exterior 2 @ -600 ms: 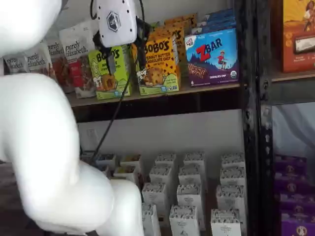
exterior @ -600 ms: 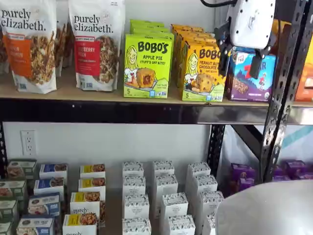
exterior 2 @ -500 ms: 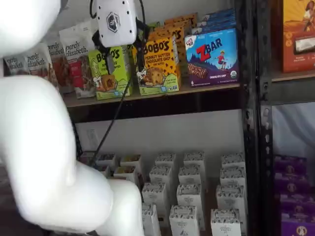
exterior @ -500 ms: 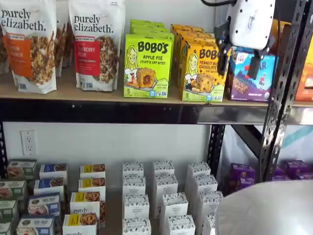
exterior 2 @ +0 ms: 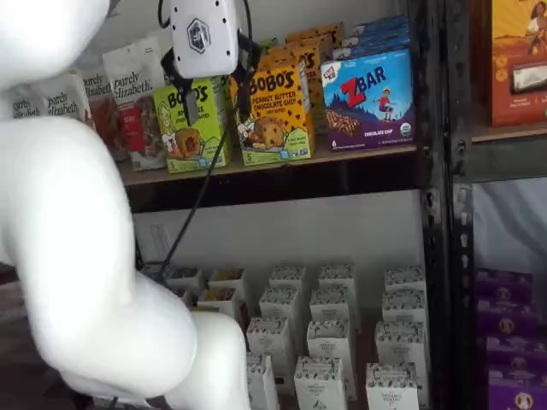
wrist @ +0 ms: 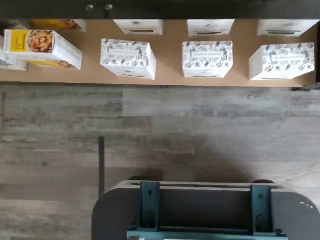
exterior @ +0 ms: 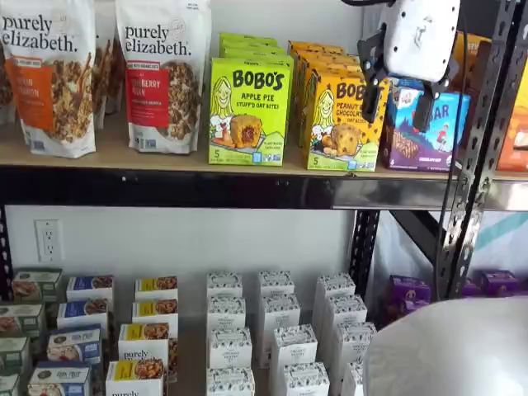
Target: Pick up the orange box on the top shelf, the fifth box from the left
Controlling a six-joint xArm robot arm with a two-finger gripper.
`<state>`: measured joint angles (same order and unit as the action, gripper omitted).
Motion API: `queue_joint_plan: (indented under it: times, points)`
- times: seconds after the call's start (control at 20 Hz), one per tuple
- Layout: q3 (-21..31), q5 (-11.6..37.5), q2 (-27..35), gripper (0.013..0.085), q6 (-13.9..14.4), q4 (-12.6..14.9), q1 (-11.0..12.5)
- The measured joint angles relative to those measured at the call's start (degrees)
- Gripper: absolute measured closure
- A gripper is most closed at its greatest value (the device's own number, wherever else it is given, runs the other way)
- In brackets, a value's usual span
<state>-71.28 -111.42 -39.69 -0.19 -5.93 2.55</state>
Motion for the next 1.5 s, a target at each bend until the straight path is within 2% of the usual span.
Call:
queue_joint_plan:
  times: [0.2,0.65,1.5]
  points:
    - [-2.0,1.2,2.1,0.013,0.81,1.93,-1.57]
    - [-9.35,2.17,8.83,0.013,2.02,4.31,-3.6]
    - [-24.5,0.7,23.21,0.013,2.02,4.73,-3.77]
